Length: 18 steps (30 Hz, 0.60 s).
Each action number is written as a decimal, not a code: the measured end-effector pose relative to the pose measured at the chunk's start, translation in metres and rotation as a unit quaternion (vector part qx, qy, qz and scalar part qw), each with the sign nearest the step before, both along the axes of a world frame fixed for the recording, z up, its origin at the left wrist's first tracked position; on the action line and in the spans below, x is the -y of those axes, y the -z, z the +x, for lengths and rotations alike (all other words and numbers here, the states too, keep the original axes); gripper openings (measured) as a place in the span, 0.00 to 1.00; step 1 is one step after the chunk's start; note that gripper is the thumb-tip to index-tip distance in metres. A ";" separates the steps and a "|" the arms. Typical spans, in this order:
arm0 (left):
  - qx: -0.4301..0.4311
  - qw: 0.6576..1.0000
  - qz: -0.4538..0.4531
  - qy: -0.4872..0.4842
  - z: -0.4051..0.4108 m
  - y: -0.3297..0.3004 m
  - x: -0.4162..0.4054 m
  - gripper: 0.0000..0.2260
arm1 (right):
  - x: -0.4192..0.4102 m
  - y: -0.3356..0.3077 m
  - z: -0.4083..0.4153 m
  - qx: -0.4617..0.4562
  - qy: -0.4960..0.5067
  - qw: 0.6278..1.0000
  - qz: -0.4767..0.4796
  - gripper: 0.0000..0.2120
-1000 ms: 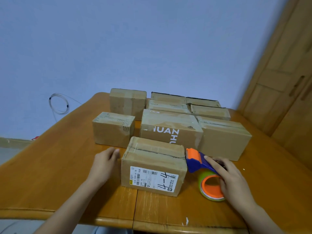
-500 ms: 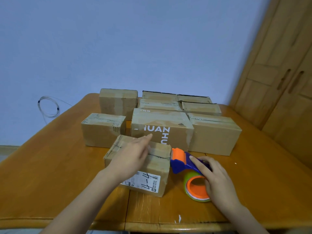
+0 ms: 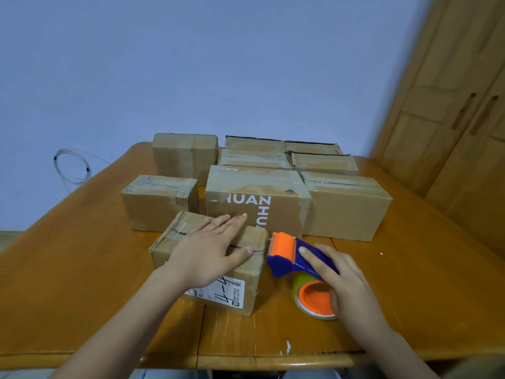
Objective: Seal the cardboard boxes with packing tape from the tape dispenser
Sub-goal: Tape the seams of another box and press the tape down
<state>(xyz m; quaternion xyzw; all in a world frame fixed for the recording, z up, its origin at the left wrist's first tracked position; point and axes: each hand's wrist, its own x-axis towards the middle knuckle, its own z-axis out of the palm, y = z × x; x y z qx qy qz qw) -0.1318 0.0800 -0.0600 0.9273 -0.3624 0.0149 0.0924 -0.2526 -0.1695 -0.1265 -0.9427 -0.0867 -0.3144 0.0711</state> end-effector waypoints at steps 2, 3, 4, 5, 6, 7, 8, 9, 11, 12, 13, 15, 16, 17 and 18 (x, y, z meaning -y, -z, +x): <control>-0.005 1.000 0.000 0.000 0.000 -0.001 0.000 0.46 | 0.002 -0.003 -0.001 -0.002 -0.003 1.000 -0.018 0.57; -0.009 1.000 0.001 0.000 0.000 -0.001 0.000 0.47 | 0.004 -0.004 -0.002 0.000 -0.003 1.000 -0.026 0.55; -0.015 1.000 0.002 0.000 -0.001 -0.001 -0.001 0.47 | 0.005 -0.004 -0.003 0.002 -0.003 0.999 -0.033 0.53; -0.022 1.000 0.002 -0.002 -0.001 -0.002 -0.001 0.46 | 0.007 -0.004 -0.005 0.002 -0.002 0.999 -0.039 0.52; -0.028 1.000 0.001 -0.002 -0.001 -0.003 -0.001 0.45 | 0.009 -0.005 -0.007 0.001 0.000 0.999 -0.047 0.51; -0.033 0.999 0.001 -0.002 -0.001 -0.004 -0.001 0.44 | 0.011 -0.005 -0.009 0.000 0.003 0.998 -0.056 0.50; -0.037 0.999 0.005 -0.003 -0.002 -0.006 0.000 0.43 | 0.013 -0.004 -0.012 -0.003 0.007 0.998 -0.063 0.51; -0.041 0.999 0.010 -0.005 -0.003 -0.007 0.000 0.41 | 0.016 -0.004 -0.014 -0.006 0.011 0.998 -0.069 0.52; -0.045 0.999 0.021 -0.009 -0.003 -0.008 0.001 0.36 | 0.021 -0.002 -0.020 -0.022 0.020 0.996 -0.079 0.56; -0.046 0.999 0.024 -0.010 -0.003 -0.008 0.001 0.35 | 0.024 -0.001 -0.024 -0.031 0.023 0.996 -0.082 0.58; -0.044 0.999 0.028 -0.010 -0.003 -0.008 0.001 0.37 | 0.027 0.000 -0.027 -0.037 0.027 0.996 -0.083 0.59; -0.047 0.998 0.027 -0.010 -0.002 -0.007 0.001 0.37 | 0.030 -0.002 -0.032 -0.038 0.033 0.995 -0.083 0.60; -0.054 0.998 0.026 -0.016 -0.002 -0.007 0.000 0.37 | 0.029 -0.004 -0.032 -0.035 0.033 0.995 -0.091 0.59; -0.062 0.998 0.027 -0.021 -0.001 -0.007 0.000 0.38 | 0.027 -0.005 -0.030 -0.030 0.032 0.993 -0.105 0.57; -0.064 0.997 0.030 -0.022 -0.002 -0.008 0.001 0.40 | 0.024 -0.007 -0.027 -0.026 0.031 0.992 -0.120 0.54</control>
